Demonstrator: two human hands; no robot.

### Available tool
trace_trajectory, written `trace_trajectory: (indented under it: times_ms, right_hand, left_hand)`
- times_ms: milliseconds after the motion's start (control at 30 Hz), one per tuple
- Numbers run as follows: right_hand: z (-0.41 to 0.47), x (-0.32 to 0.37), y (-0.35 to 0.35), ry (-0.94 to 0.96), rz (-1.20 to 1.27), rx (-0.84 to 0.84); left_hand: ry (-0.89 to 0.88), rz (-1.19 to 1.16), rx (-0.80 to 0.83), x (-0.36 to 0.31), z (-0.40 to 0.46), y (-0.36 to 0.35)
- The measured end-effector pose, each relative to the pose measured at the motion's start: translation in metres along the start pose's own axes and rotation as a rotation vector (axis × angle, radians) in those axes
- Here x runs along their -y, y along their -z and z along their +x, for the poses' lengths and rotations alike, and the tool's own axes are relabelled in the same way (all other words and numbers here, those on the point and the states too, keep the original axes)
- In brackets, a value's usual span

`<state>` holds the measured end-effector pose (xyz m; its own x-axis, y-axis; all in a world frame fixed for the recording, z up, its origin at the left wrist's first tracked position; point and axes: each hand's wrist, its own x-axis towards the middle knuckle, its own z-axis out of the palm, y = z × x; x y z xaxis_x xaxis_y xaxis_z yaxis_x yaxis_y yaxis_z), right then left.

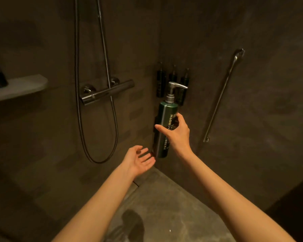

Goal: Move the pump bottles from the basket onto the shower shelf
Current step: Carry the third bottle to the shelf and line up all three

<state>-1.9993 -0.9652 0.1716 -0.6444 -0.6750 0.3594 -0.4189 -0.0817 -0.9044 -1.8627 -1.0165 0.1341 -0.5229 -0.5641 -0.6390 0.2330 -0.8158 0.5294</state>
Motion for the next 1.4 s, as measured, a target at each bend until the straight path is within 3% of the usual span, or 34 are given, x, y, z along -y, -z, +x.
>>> trace_trajectory:
  times_ms: [167, 500, 867, 1400]
  right_hand:
    - [0.070, -0.006, -0.033, 0.057, 0.071, 0.117]
    - [0.155, -0.015, -0.110, 0.102, 0.322, 0.561]
    - [0.173, 0.079, -0.181, 0.251, 0.561, 1.020]
    - [0.171, 0.229, -0.307, 0.420, 0.737, 1.115]
  left_hand:
    - [-0.099, -0.048, -0.063, -0.046, 0.029, -0.017]
    - [-0.343, -0.340, -0.299, -0.086, 0.055, -0.019]
    - [-0.730, -0.592, -0.512, -0.124, -0.013, -0.034]
    - [-1.031, -0.596, -0.596, -0.252, -0.108, 0.011]
